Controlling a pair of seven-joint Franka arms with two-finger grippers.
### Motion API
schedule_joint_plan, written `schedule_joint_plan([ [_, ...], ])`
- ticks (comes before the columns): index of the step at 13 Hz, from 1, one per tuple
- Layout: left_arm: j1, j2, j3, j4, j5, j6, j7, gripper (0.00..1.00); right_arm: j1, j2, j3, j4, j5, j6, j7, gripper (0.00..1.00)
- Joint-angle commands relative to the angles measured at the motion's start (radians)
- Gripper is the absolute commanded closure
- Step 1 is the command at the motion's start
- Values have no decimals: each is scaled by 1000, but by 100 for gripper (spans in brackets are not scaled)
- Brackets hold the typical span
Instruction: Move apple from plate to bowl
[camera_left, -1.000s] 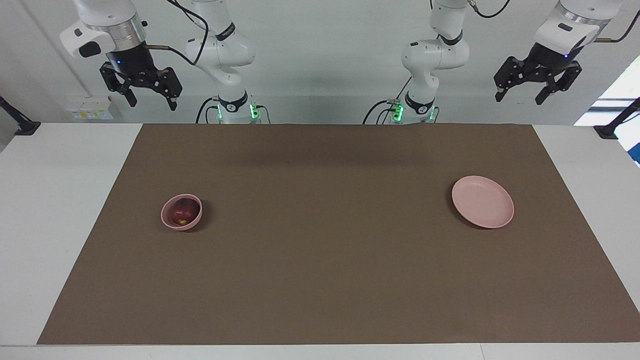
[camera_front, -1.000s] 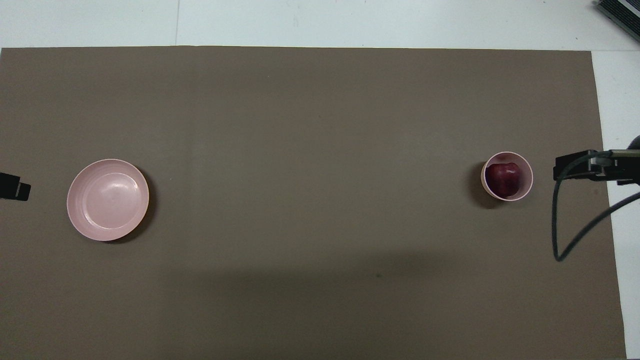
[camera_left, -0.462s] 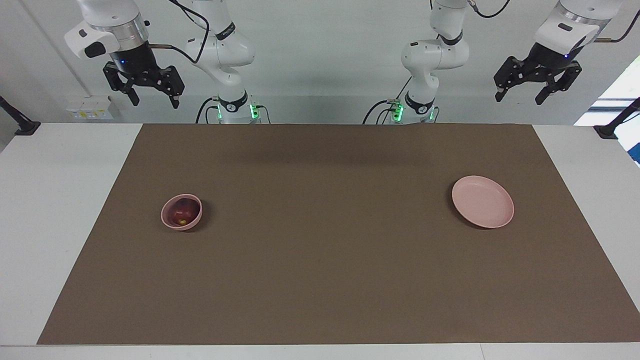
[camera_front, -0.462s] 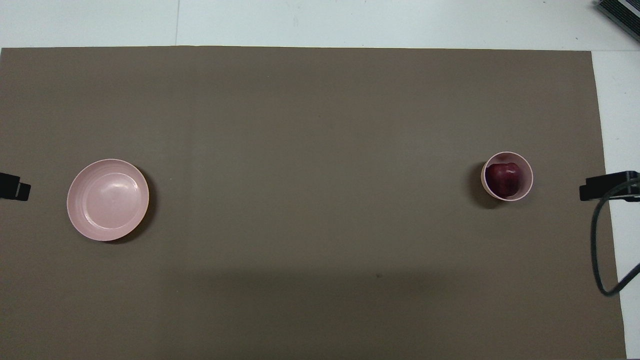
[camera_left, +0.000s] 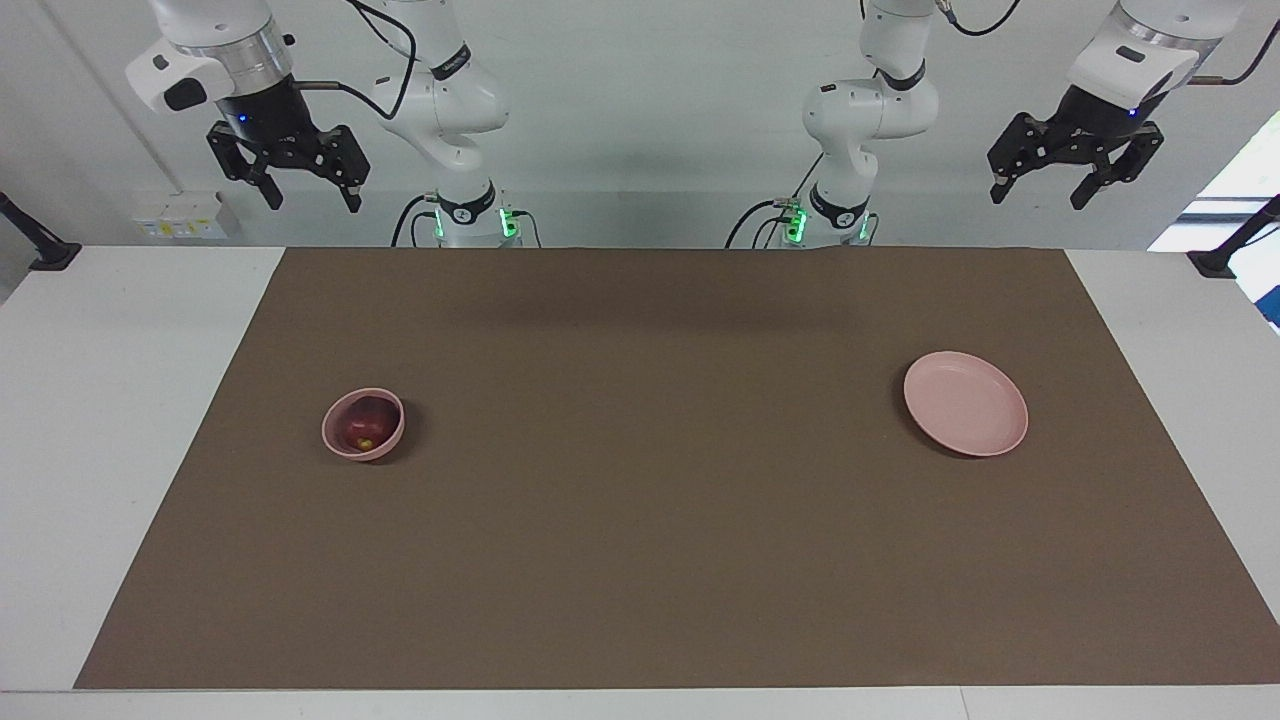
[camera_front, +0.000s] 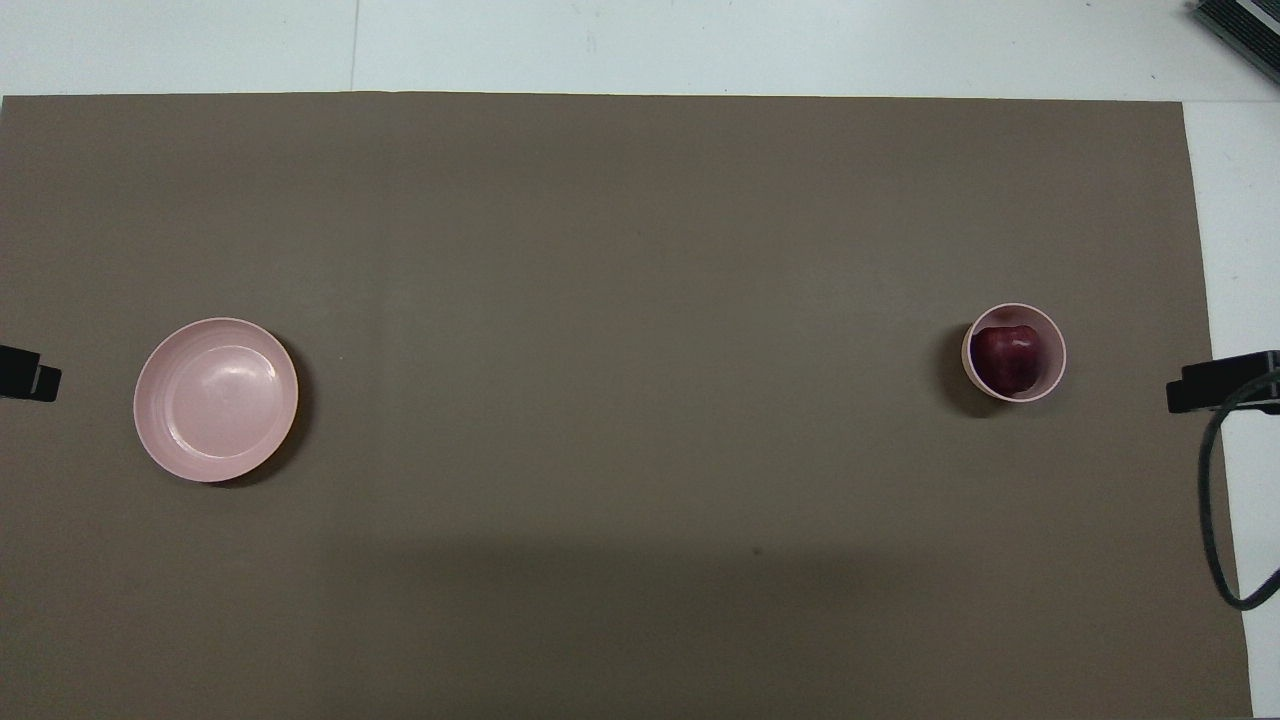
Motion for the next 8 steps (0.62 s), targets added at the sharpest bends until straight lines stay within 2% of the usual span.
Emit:
schedule_joint_plan([
  [1,16,-27,-7,-34,9,15,15,0,-5,1,5,10,-10,-17,-28,0],
  [8,16,-27,-7,-34,9,14,15,0,-10,-9,5,-8,2,-11,-22,0],
])
